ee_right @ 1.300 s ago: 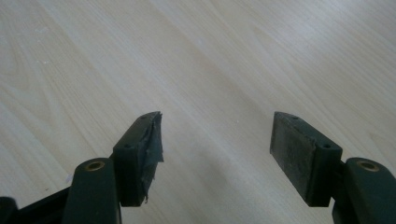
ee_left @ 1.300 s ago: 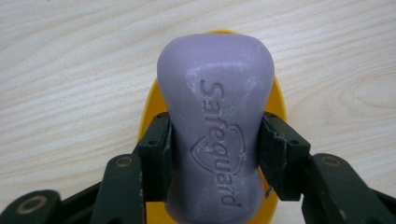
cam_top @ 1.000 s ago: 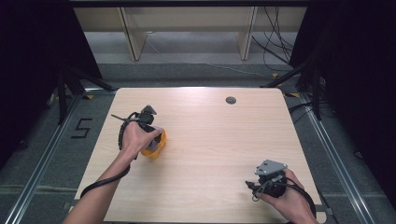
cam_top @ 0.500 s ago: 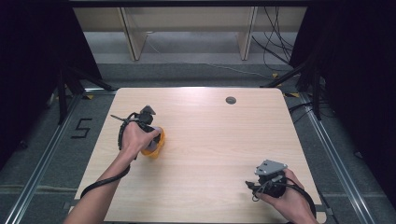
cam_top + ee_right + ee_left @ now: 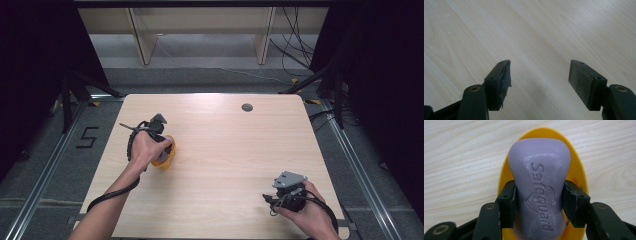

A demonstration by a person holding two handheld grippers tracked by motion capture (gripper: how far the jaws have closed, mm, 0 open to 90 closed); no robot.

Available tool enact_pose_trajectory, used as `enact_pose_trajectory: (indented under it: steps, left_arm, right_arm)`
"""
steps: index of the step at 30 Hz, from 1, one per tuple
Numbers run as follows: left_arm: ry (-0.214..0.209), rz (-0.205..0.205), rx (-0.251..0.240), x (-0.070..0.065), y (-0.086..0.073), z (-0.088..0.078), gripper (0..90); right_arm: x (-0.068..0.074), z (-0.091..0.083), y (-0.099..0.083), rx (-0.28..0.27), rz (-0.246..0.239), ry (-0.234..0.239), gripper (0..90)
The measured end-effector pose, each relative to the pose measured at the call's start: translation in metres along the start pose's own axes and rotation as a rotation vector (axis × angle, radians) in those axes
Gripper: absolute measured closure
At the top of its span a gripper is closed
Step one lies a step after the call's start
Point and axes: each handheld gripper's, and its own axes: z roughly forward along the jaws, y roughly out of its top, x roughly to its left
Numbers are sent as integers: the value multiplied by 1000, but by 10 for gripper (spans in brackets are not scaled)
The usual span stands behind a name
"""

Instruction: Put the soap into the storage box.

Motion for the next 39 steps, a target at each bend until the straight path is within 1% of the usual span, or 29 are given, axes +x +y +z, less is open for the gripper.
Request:
enact_pose_trajectory:
  steps: [8, 9, 10, 13, 17, 19, 21, 23, 24, 25, 26, 27, 28, 29, 30, 31, 32, 33, 34, 36, 37, 39]
  left_arm:
    - [-9, 4, -2, 1, -2, 2, 489]
    - [-12, 8, 14, 2, -2, 1, 489]
    - [-15, 0, 3, 2, -3, 2, 487]
    - [-19, 5, 6, 3, -4, 2, 477]
    - [-42, 4, -28, 6, -7, -4, 462]
    - [-45, 6, -33, 6, -7, -7, 455]
    - [-46, 12, -48, 7, -9, -13, 448]
    - [-53, 18, -79, 7, -11, -19, 445]
    - [-57, 23, -96, 7, -13, -25, 442]
    - [-57, 23, -96, 7, -13, -25, 442]
    - [-60, 24, -115, 7, -16, -32, 441]
    - [-60, 24, -115, 7, -16, -32, 441]
    - [-71, 26, -123, 7, -18, -36, 441]
    - [-70, 34, -131, 7, -20, -38, 441]
    - [-73, 28, -169, 7, -25, -42, 439]
    - [-73, 28, -169, 7, -25, -42, 439]
    - [-75, 38, -182, 8, -27, -45, 439]
    - [-83, 33, -193, 7, -30, -47, 439]
    - [-92, 47, -201, 8, -35, -53, 439]
    - [-95, 59, -219, 9, -41, -57, 439]
    - [-95, 59, -219, 9, -41, -57, 439]
    - [-96, 66, -264, 10, -50, -60, 441]
  right_arm:
    - [0, 0, 0, 1, 0, 0, 347]
    - [0, 0, 0, 1, -1, 0, 347]
    - [0, 0, 0, 0, 0, 0, 345]
    - [0, 0, 0, 4, 3, -1, 344]
    - [1, 0, 0, 11, 5, 3, 342]
    - [1, 0, 0, 10, 5, 3, 341]
    - [1, 0, 0, 10, 6, 3, 340]
    - [1, 0, 0, 10, 6, 2, 339]
    - [0, 0, 0, 9, 6, 1, 337]
    - [0, 0, 0, 5, 7, -1, 337]
    - [0, 0, 0, 5, 7, -1, 336]
    - [0, 0, 0, 5, 7, -1, 336]
    - [0, 0, 0, 5, 7, -2, 335]
    - [0, 0, 0, 5, 7, -2, 335]
    - [0, 0, 0, 4, 7, -2, 334]
    - [0, 0, 0, 4, 7, -2, 334]
    - [0, 0, 0, 4, 8, -2, 334]
    - [0, 0, 0, 3, 11, -1, 333]
    - [0, 0, 0, 1, 13, -4, 333]
    - [0, 0, 0, 5, 15, 1, 332]
    - [0, 0, 0, 5, 15, 1, 332]
    - [0, 0, 0, 0, 18, 0, 332]
